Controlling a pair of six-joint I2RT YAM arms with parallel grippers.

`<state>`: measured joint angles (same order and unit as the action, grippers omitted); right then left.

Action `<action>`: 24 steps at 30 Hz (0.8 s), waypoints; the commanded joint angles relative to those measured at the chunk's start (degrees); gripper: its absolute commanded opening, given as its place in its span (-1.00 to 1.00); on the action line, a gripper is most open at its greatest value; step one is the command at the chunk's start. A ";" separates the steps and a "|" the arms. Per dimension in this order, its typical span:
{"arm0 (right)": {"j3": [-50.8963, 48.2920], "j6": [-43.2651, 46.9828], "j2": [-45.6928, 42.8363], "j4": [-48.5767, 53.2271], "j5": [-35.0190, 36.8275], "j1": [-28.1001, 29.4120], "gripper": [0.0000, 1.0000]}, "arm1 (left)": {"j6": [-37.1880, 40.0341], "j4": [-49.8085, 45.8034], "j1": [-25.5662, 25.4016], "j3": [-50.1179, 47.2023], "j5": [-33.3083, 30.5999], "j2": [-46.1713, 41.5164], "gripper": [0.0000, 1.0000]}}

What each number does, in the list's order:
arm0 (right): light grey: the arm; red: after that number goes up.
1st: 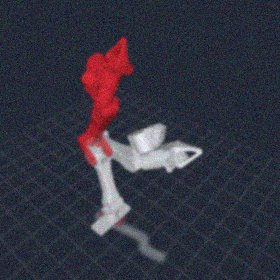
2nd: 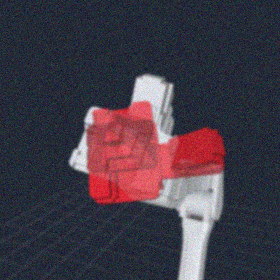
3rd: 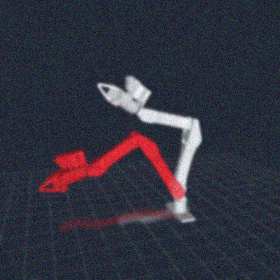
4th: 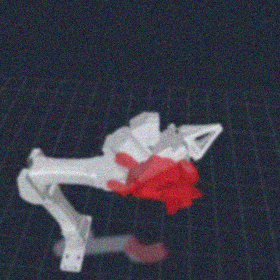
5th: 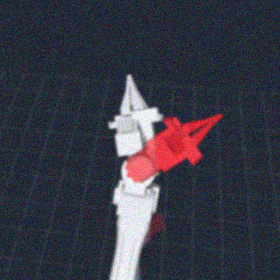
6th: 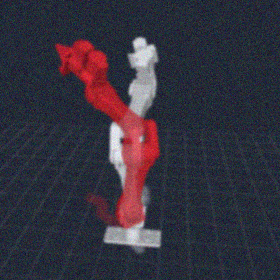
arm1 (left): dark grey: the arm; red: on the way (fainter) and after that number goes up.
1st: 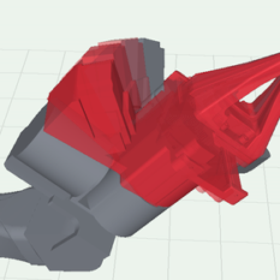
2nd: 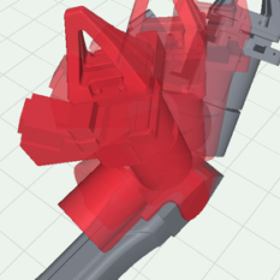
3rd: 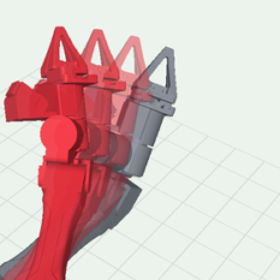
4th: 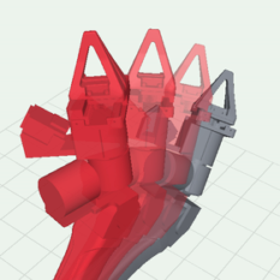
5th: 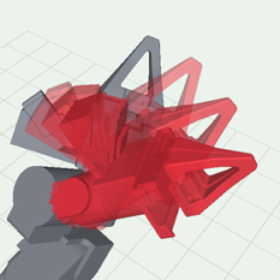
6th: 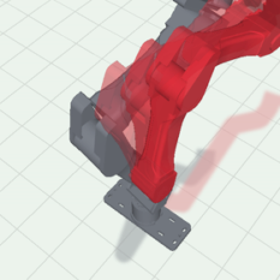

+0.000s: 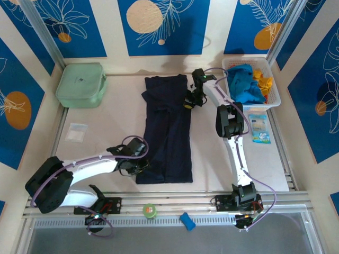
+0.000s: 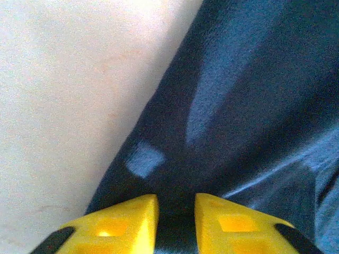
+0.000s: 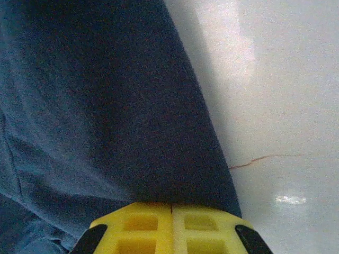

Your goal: Fold and stack the t-shirts

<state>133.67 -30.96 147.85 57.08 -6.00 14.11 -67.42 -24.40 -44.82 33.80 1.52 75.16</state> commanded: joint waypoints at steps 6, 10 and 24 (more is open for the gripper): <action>8.26 8.34 -2.23 2.82 -2.22 -1.43 -0.78 | 10.57 -12.91 0.48 15.03 -10.55 6.09 0.46; 1.93 14.79 -14.25 -0.62 -0.37 -0.64 -0.59 | 18.03 -12.90 0.49 24.19 -11.67 9.24 0.77; -61.21 44.03 -84.28 -34.65 12.15 11.03 0.40 | 68.65 2.99 2.63 40.18 -21.56 -1.12 0.99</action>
<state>81.45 3.11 67.13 28.73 3.49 24.08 -15.09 -29.23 -42.76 72.58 -18.35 78.32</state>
